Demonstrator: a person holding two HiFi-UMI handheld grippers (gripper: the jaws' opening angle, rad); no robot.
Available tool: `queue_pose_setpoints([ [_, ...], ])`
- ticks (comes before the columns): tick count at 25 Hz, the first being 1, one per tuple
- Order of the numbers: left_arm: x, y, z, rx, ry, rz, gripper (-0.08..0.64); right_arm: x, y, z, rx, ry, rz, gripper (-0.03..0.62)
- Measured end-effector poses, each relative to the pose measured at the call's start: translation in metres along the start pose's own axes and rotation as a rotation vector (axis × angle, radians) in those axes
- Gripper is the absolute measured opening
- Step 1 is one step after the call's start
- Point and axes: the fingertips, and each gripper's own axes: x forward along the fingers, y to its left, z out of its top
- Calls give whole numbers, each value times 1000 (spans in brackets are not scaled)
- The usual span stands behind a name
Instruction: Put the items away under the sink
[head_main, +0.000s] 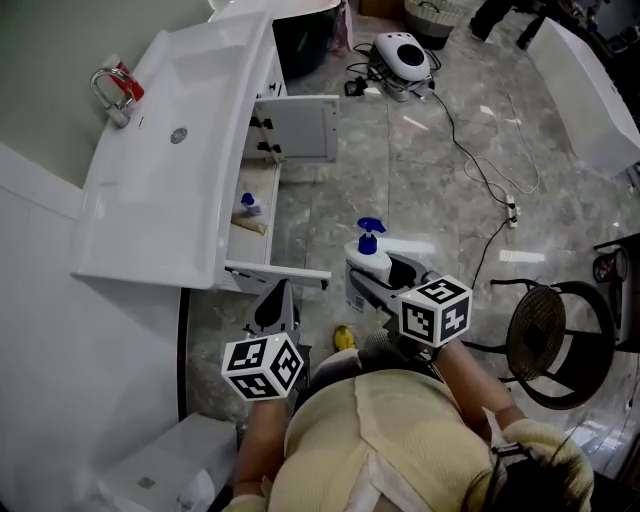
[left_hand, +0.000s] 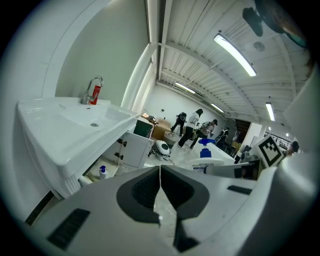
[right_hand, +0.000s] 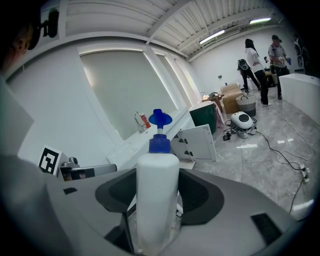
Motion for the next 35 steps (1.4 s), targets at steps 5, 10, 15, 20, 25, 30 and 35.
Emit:
queue_pose_setpoints([
  [5, 13, 15, 8, -9, 19, 20, 43, 19, -5, 15, -5, 18, -3, 258],
  [10, 32, 26, 12, -29, 14, 54, 43, 40, -18, 22, -74, 36, 10, 258],
  [15, 65, 31, 23, -45, -2, 88, 43, 66, -39, 38, -91, 44, 62, 258],
  [20, 105, 34, 38, -78, -1, 109, 43, 93, -65, 59, -83, 85, 97, 258],
  [25, 139, 37, 52, -119, -2, 120, 43, 114, -88, 80, -69, 112, 130, 258],
  [30, 167, 40, 52, -84, 35, 158, 41, 136, -107, 93, -80, 137, 160, 258],
  [35, 192, 49, 48, -114, 49, 199, 41, 154, -125, 90, -83, 173, 191, 258],
])
